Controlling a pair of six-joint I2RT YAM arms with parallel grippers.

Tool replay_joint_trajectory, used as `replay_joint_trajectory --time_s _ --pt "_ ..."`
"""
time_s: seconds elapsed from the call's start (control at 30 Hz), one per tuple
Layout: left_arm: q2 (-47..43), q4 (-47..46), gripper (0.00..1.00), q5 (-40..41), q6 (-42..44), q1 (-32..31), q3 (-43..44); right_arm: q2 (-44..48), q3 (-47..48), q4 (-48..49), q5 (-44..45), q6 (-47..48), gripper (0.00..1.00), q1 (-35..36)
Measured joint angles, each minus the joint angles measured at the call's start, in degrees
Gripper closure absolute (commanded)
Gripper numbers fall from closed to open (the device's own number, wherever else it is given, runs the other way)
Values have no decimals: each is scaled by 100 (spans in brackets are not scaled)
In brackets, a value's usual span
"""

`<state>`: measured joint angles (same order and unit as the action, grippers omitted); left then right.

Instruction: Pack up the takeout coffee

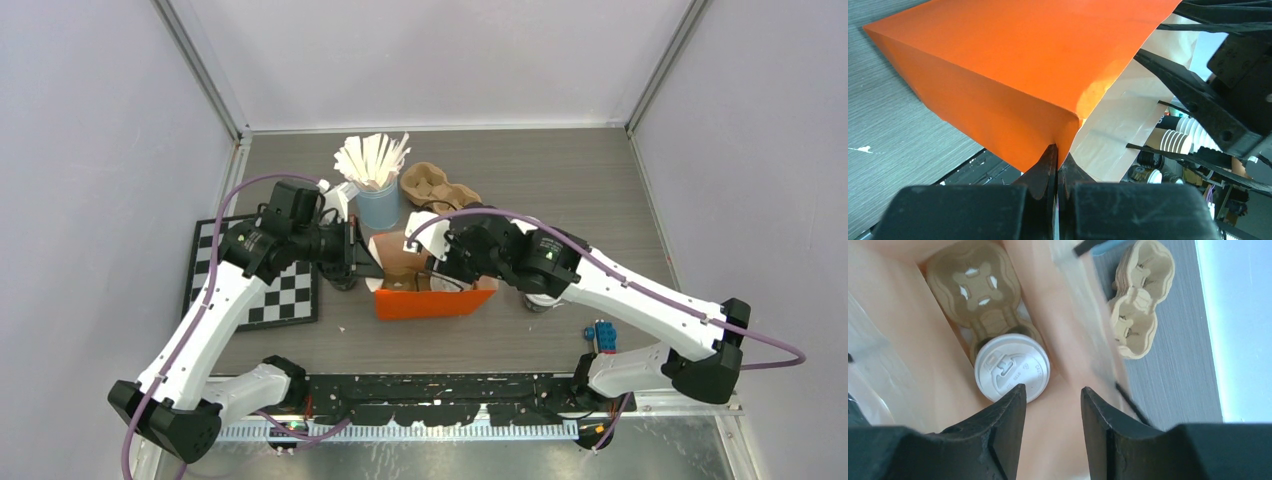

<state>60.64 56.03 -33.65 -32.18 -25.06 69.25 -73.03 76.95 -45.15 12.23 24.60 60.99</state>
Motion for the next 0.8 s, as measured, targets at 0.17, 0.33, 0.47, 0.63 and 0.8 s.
replay_joint_trajectory --time_s 0.17,0.33,0.47,0.63,0.8 --pt "72 9 98 15 -35 0 74 -136 584 -31 -131 -146 45 -2" --pt "168 63 90 57 -37 0 116 -122 804 -35 -350 -339 45 -4" --pt "282 210 79 157 -20 0 258 -122 901 -127 -533 -531 43 -4" --pt "369 295 69 286 -2 0 472 -57 1047 26 -544 -944 42 -4" --pt "431 389 61 433 26 0 586 52 1145 181 -442 -1449 40 -4"
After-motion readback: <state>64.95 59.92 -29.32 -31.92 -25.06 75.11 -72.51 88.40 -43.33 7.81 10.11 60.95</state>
